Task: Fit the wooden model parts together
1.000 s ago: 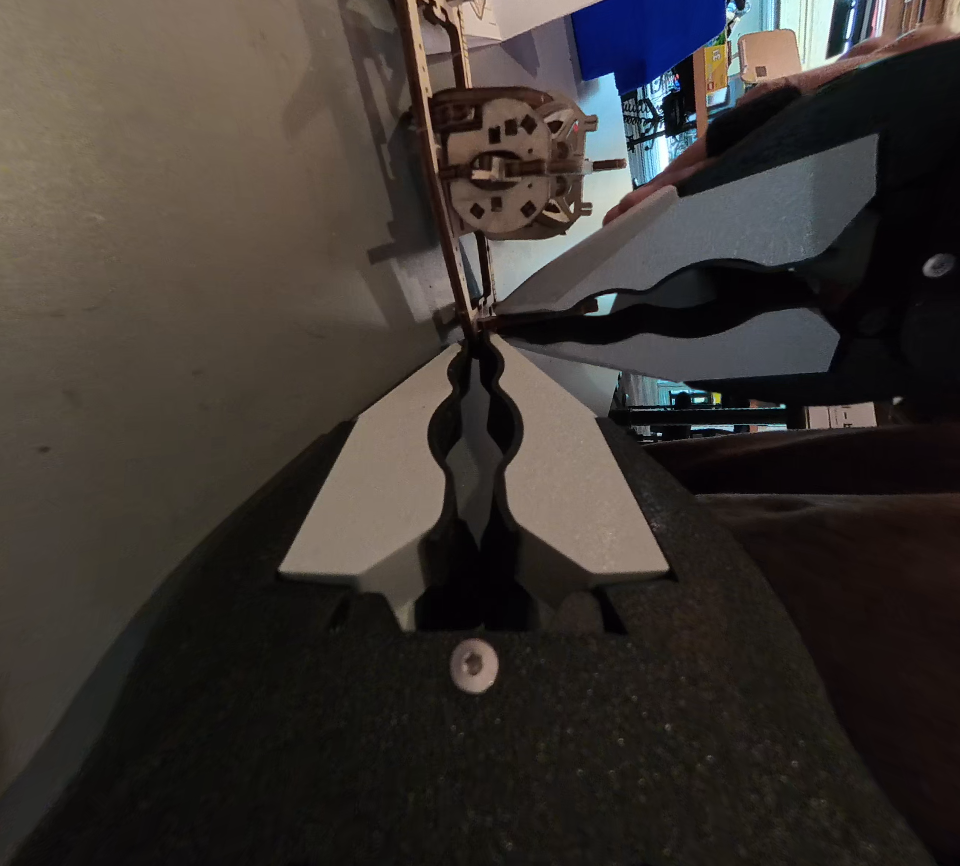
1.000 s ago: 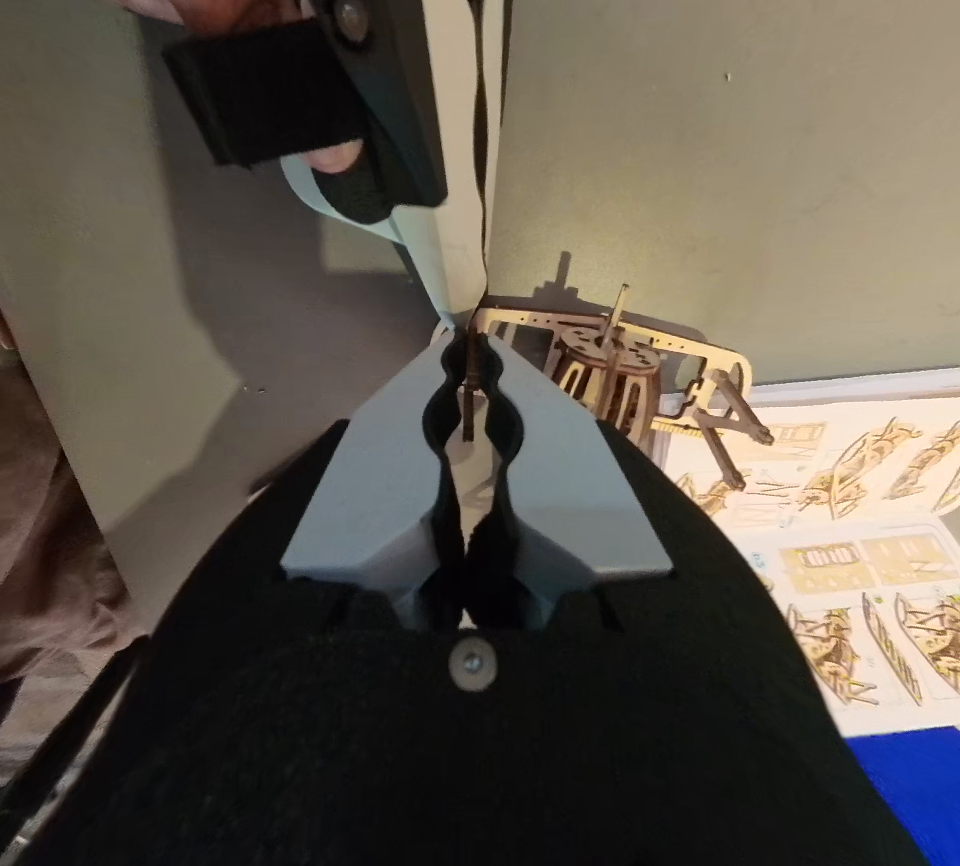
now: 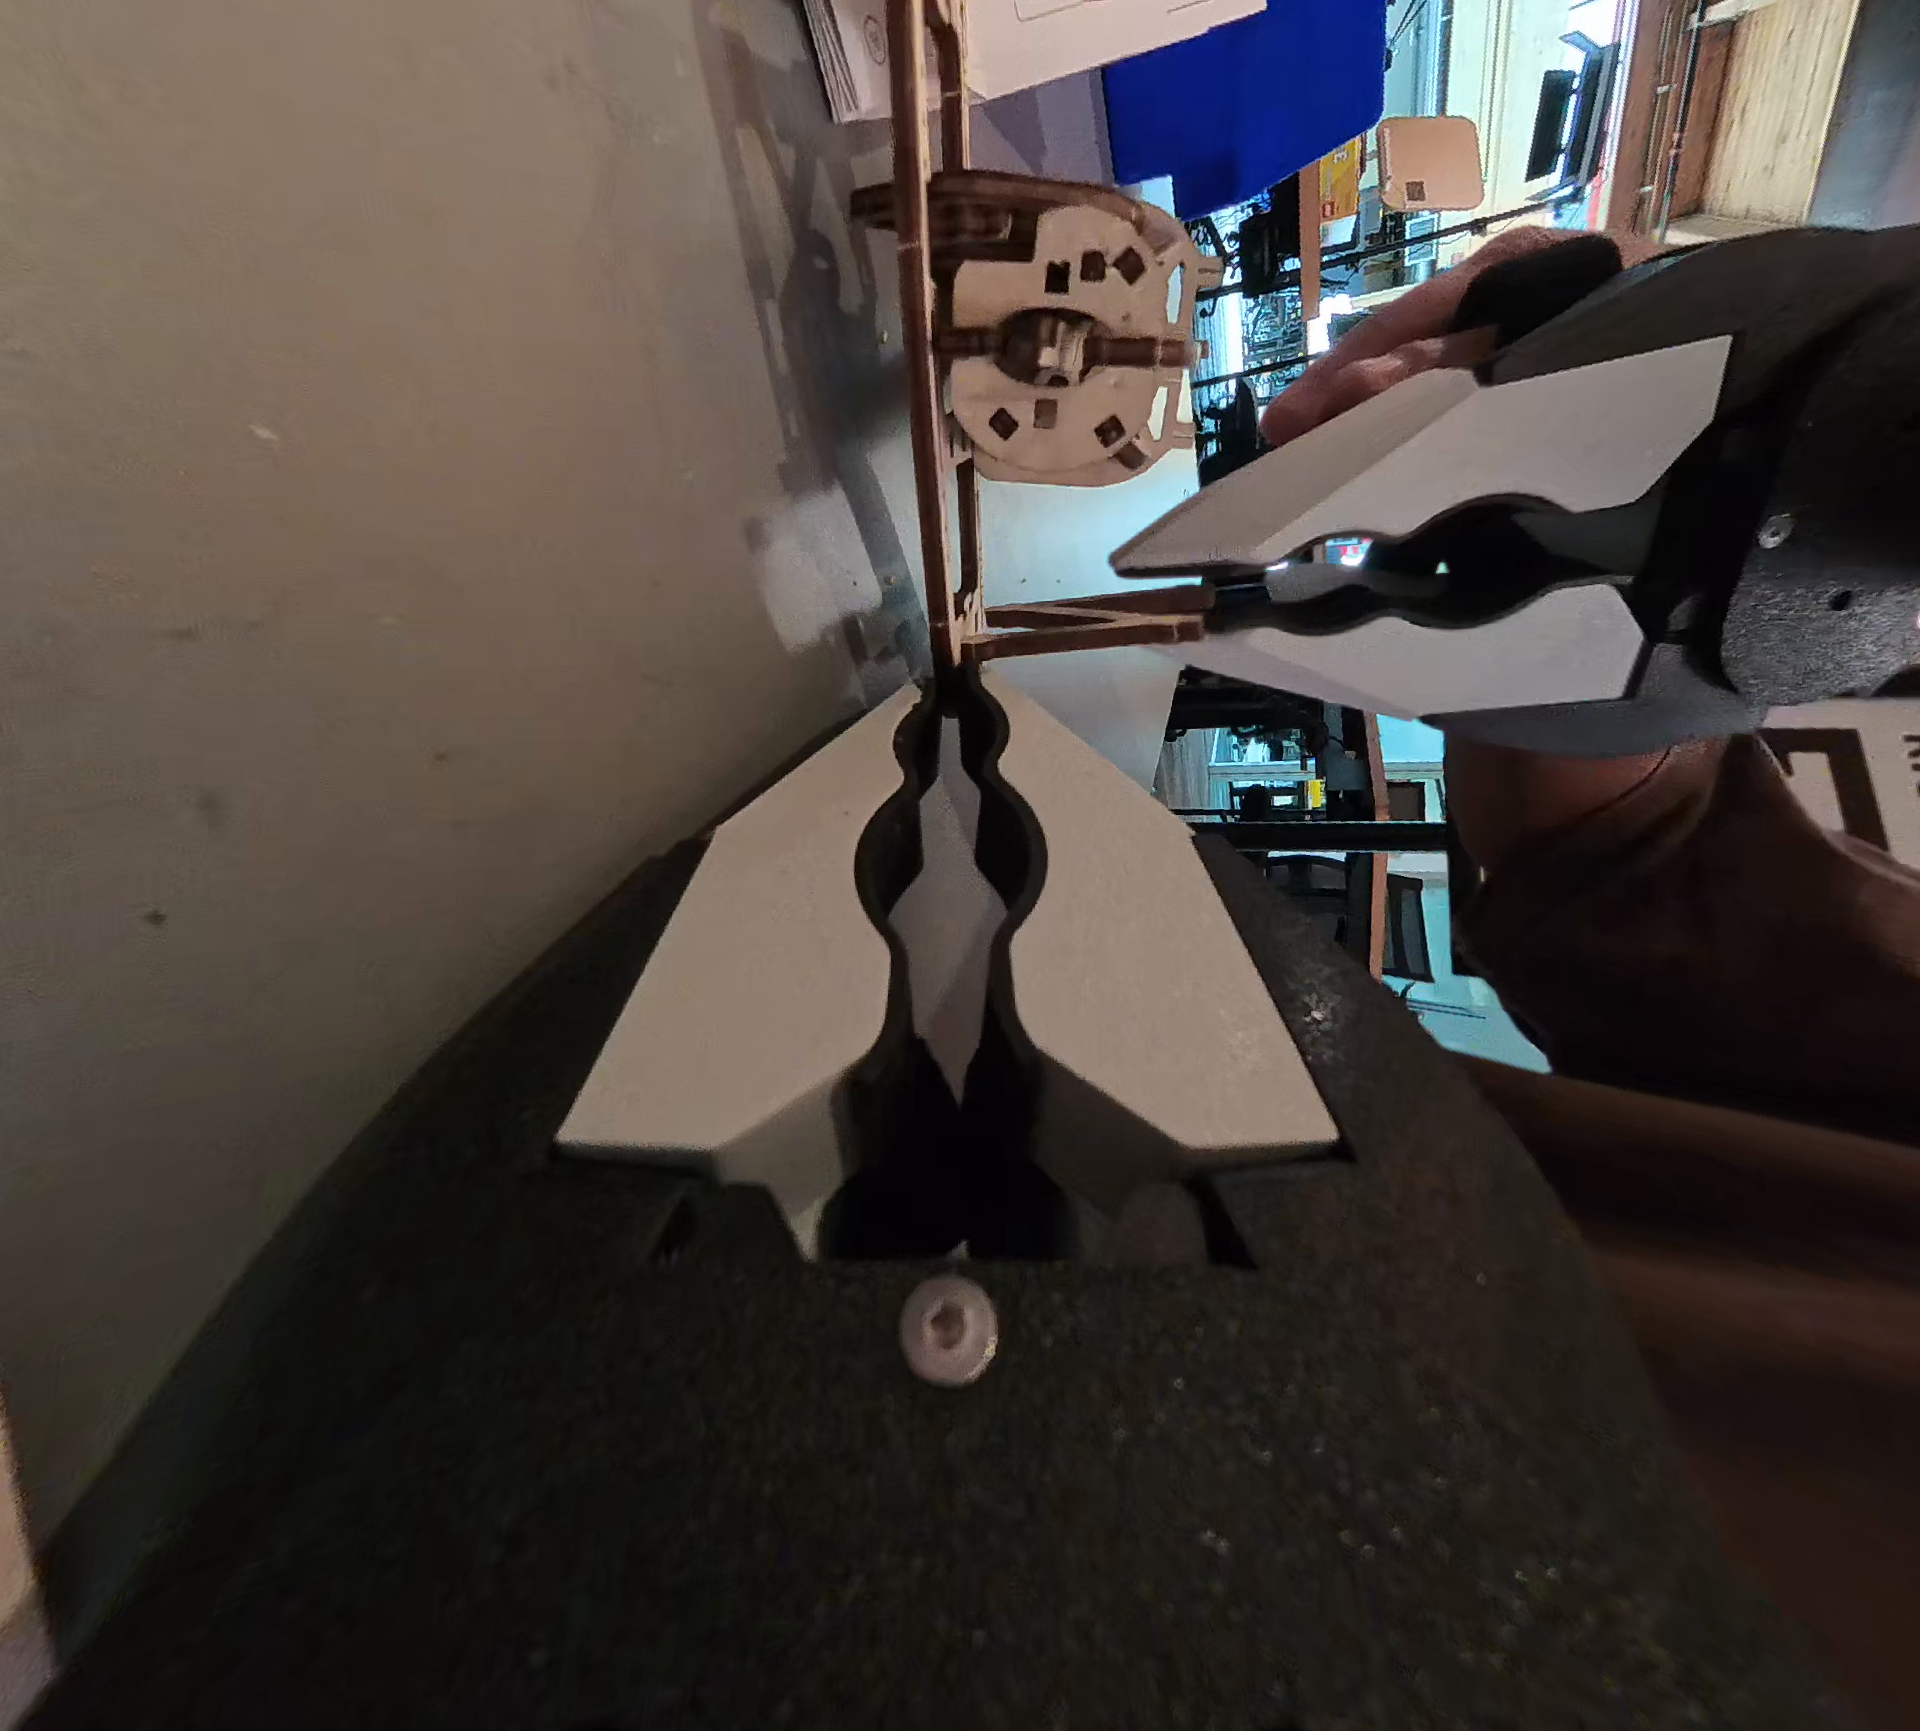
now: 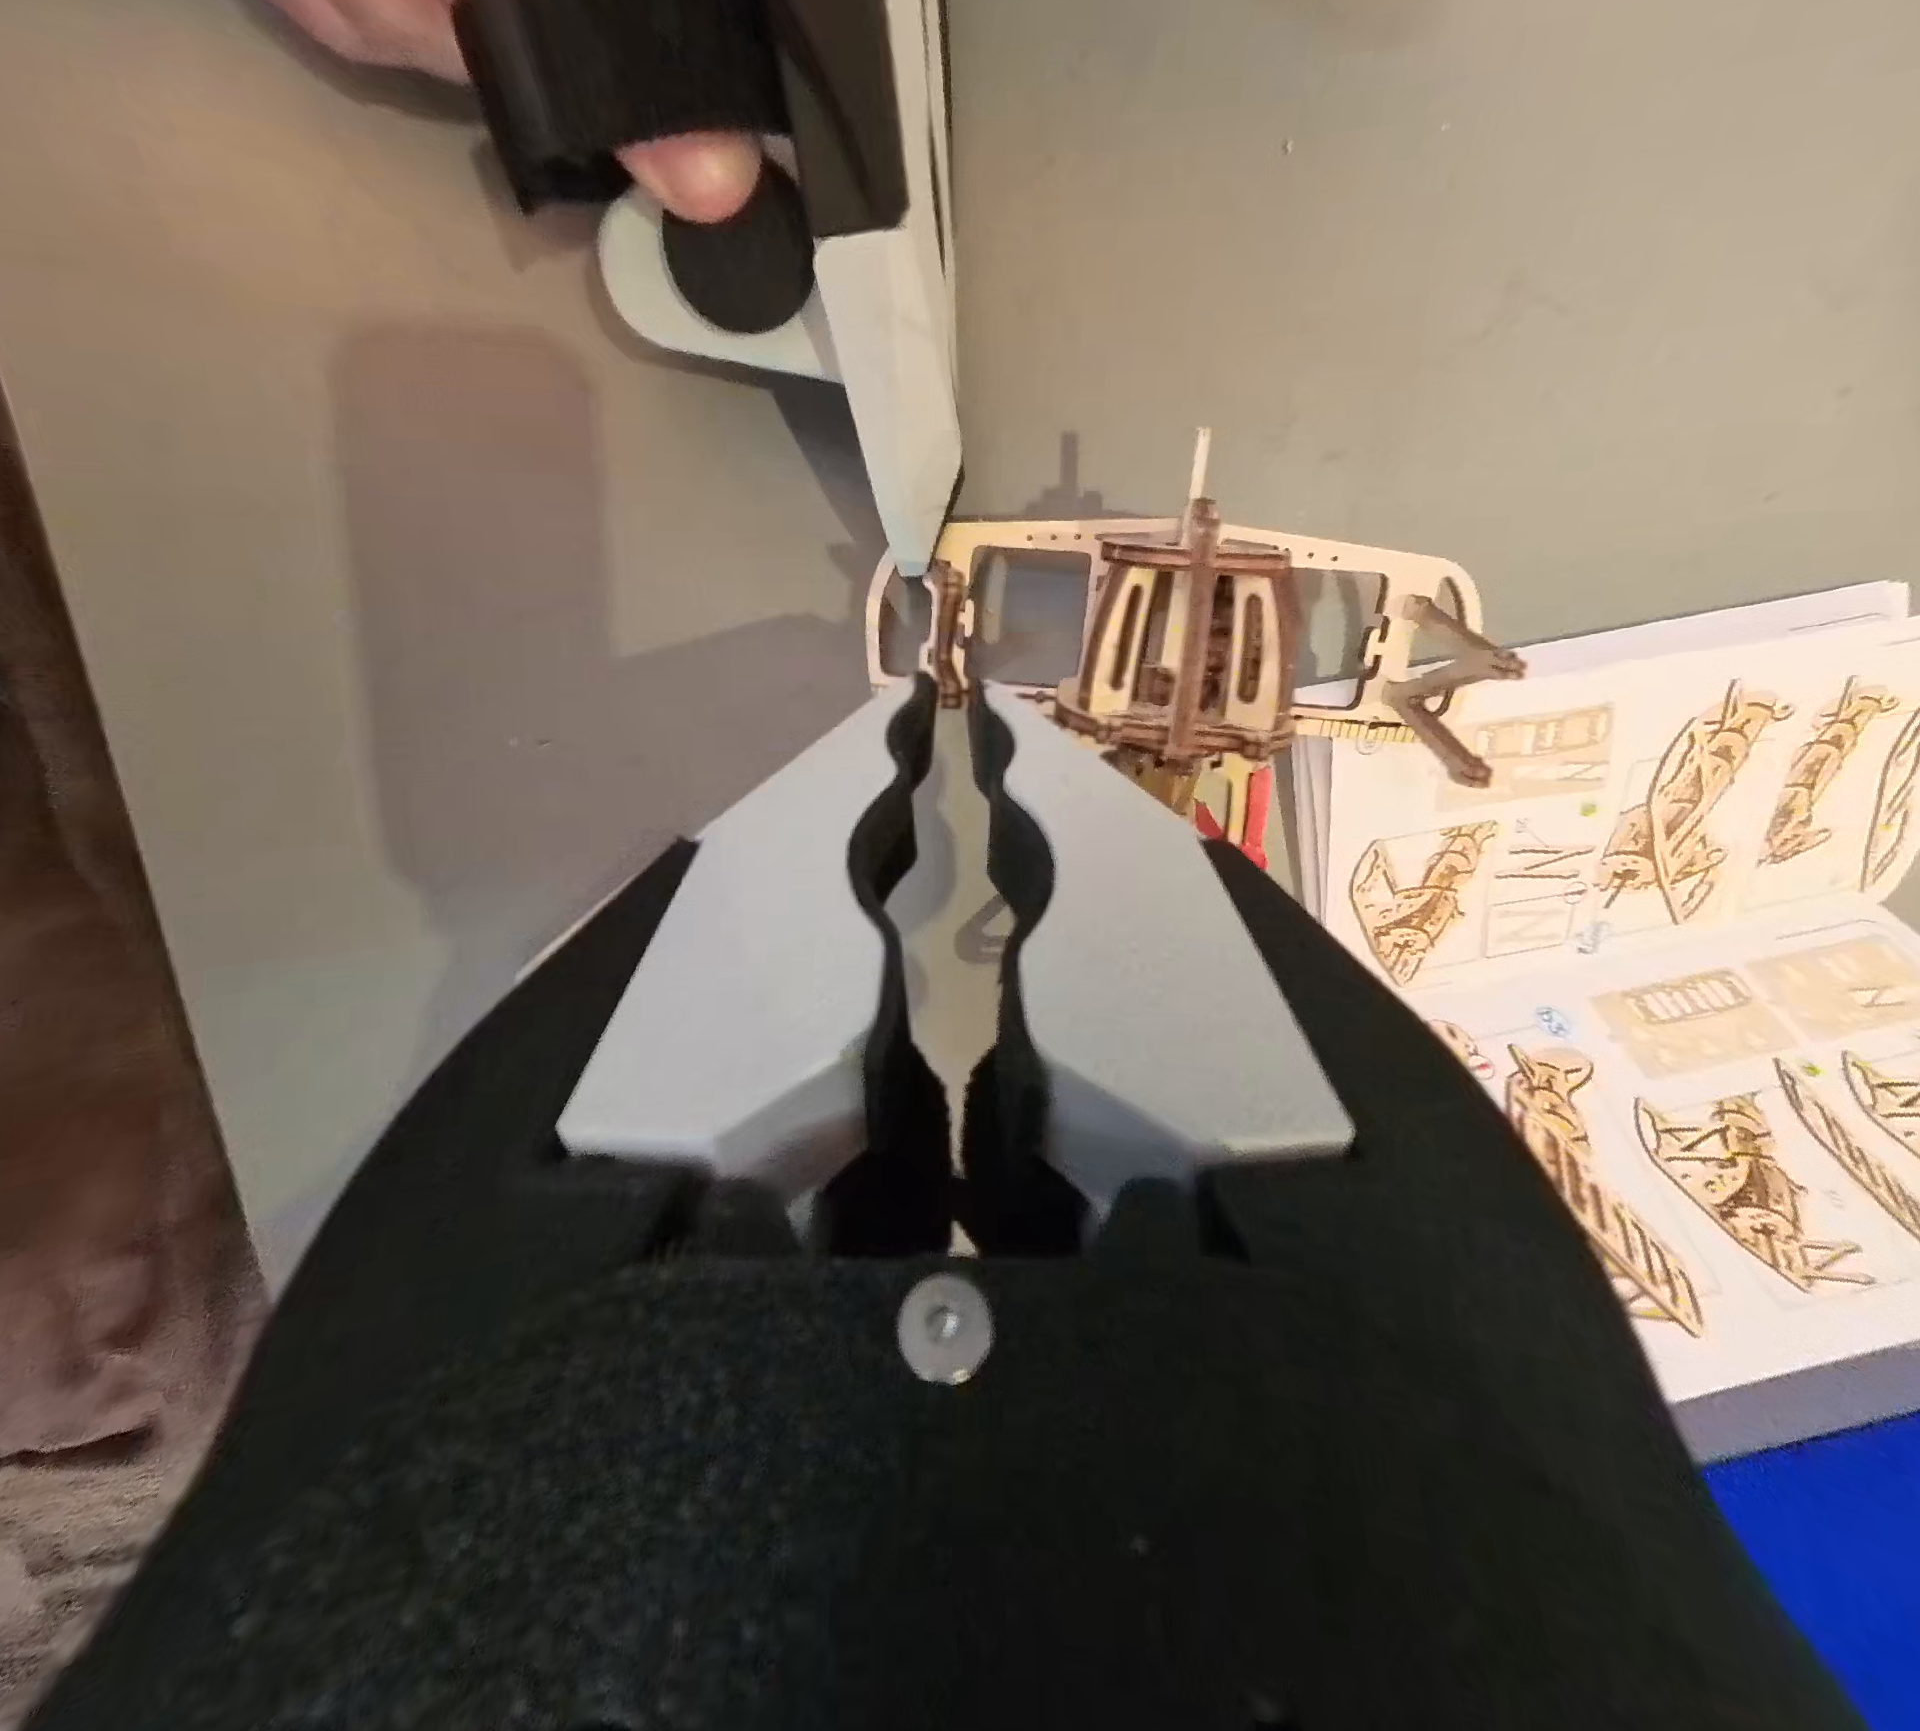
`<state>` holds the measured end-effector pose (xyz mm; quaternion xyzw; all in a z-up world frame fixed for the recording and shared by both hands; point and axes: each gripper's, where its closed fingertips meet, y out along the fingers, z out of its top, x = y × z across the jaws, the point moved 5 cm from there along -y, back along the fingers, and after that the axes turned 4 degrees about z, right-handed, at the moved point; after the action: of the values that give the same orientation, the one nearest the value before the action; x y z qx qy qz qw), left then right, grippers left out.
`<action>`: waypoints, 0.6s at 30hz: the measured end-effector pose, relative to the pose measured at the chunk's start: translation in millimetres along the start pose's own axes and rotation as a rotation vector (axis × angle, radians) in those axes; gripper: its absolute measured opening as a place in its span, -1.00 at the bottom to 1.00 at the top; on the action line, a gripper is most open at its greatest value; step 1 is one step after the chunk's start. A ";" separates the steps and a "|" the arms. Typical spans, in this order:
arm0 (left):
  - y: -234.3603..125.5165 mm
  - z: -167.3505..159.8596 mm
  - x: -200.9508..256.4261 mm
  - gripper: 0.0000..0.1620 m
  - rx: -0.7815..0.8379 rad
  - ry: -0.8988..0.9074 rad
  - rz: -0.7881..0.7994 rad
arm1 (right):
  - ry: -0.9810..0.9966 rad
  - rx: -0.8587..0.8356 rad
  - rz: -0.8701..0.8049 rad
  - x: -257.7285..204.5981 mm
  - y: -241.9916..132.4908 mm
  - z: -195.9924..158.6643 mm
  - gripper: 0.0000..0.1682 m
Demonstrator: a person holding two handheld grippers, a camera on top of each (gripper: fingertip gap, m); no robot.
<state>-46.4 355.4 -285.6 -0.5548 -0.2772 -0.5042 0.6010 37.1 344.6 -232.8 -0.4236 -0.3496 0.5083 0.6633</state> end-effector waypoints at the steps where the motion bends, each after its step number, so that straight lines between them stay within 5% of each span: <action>1: -0.1 0.1 0.1 -0.99 0.001 -0.002 -0.002 | -0.011 -0.003 -0.004 -0.8 0.6 -0.5 -0.95; 18: 0.8 -0.7 -0.4 -1.00 0.004 0.010 0.028 | -0.022 -0.021 -0.043 -6.0 10.1 -3.3 -0.98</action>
<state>-45.9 354.8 -286.4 -0.5549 -0.2674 -0.4981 0.6103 34.8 339.4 -243.6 -0.4171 -0.3714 0.4949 0.6657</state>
